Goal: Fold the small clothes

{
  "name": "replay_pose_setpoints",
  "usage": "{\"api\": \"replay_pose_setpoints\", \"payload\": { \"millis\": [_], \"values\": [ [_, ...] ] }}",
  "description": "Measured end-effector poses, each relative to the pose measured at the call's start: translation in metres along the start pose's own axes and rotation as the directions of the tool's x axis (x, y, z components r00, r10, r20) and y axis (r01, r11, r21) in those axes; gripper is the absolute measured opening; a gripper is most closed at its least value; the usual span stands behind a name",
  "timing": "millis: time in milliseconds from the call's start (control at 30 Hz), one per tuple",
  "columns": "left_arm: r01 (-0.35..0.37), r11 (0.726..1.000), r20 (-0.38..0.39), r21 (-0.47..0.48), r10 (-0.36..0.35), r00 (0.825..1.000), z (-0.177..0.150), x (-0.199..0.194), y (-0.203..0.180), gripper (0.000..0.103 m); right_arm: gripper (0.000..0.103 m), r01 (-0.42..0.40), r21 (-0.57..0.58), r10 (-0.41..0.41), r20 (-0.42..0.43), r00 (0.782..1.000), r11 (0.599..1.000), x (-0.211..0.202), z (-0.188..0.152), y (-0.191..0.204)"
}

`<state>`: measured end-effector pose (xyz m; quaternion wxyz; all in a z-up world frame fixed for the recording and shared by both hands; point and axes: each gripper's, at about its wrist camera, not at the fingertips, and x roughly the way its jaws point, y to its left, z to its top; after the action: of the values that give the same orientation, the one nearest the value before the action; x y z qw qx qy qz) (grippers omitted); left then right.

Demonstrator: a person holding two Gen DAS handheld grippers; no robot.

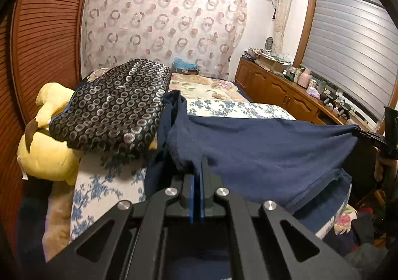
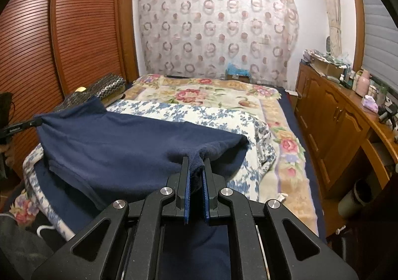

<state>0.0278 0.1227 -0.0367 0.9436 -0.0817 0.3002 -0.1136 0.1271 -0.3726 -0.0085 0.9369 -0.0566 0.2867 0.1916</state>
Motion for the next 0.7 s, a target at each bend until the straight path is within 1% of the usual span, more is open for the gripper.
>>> {"api": "replay_pose_setpoints", "payload": {
  "millis": [167, 300, 367, 533, 667, 700],
  "values": [
    [0.008, 1.000, -0.002, 0.003, -0.008, 1.000, -0.013, -0.020, -0.003, 0.000, 0.005, 0.006, -0.007, -0.006, -0.028, 1.000, 1.000, -0.018, -0.015, 0.000],
    [0.007, 1.000, -0.027, 0.005, -0.007, 1.000, -0.027, -0.024, -0.007, 0.000, 0.005, 0.001, 0.005, -0.001, -0.055, 0.998, 1.000, -0.022, -0.029, -0.001],
    [0.002, 1.000, -0.049, 0.005, -0.002, 0.999, -0.035, -0.020, -0.008, 0.000, 0.005, 0.005, 0.004, -0.005, -0.083, 0.997, 1.000, -0.016, -0.038, -0.001],
    [-0.043, 0.999, -0.100, 0.007, 0.043, 0.994, -0.049, -0.005, -0.008, 0.000, 0.006, -0.008, 0.012, 0.009, -0.130, 0.992, 1.000, 0.002, -0.056, 0.002],
    [-0.064, 0.998, -0.117, 0.012, 0.065, 0.991, -0.055, 0.001, -0.006, 0.000, 0.006, -0.007, 0.031, 0.012, -0.155, 0.988, 0.999, 0.014, -0.065, 0.000],
    [-0.067, 0.998, -0.119, 0.014, 0.068, 0.991, -0.056, 0.002, -0.006, 0.000, 0.008, -0.004, 0.034, 0.009, -0.159, 0.987, 0.999, 0.015, -0.066, 0.000]
  ]
}}
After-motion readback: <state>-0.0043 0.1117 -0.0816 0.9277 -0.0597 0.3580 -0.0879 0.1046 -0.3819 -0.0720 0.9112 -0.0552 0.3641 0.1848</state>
